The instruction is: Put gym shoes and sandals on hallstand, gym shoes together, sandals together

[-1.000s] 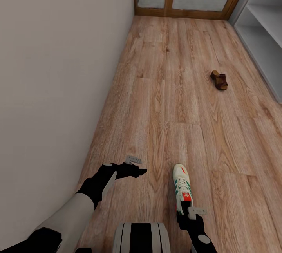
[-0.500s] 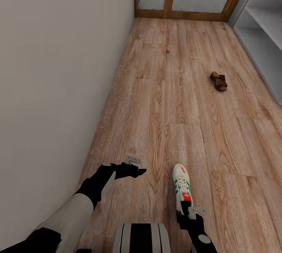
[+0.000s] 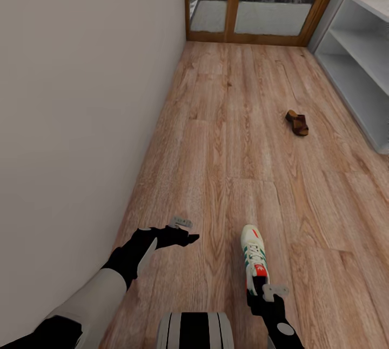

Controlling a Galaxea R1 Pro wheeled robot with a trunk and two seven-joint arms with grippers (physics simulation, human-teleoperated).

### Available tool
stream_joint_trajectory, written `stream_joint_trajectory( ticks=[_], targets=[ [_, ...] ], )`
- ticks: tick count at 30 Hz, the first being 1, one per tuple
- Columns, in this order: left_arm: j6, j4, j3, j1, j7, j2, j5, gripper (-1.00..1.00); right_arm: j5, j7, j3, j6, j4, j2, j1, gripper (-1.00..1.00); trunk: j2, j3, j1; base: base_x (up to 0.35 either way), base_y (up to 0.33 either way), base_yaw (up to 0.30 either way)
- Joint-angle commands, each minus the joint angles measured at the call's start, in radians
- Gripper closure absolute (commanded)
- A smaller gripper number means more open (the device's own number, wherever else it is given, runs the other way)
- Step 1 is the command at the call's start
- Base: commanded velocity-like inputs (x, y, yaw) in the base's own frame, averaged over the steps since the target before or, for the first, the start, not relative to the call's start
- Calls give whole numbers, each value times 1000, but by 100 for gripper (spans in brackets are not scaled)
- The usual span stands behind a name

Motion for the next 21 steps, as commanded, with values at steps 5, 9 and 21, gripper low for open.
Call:
stream_joint_trajectory(
  ticks=[5, 9, 21],
  targets=[
    [5, -1, 0, 0, -1, 4, 1, -100, 2, -3, -1, 0, -2, -3, 0, 100, 1, 19, -2, 0, 0, 0],
    [3, 0, 0, 1, -1, 8, 1, -100, 2, -5, -7, 0, -4, -7, 0, 100, 2, 34, -4, 0, 0, 0],
    [-76, 17, 0, 11, 14, 23, -3, -100, 5, 3, -84, -38, -16, -80, 1, 100, 5, 97, -10, 0, 0, -145]
  ],
)
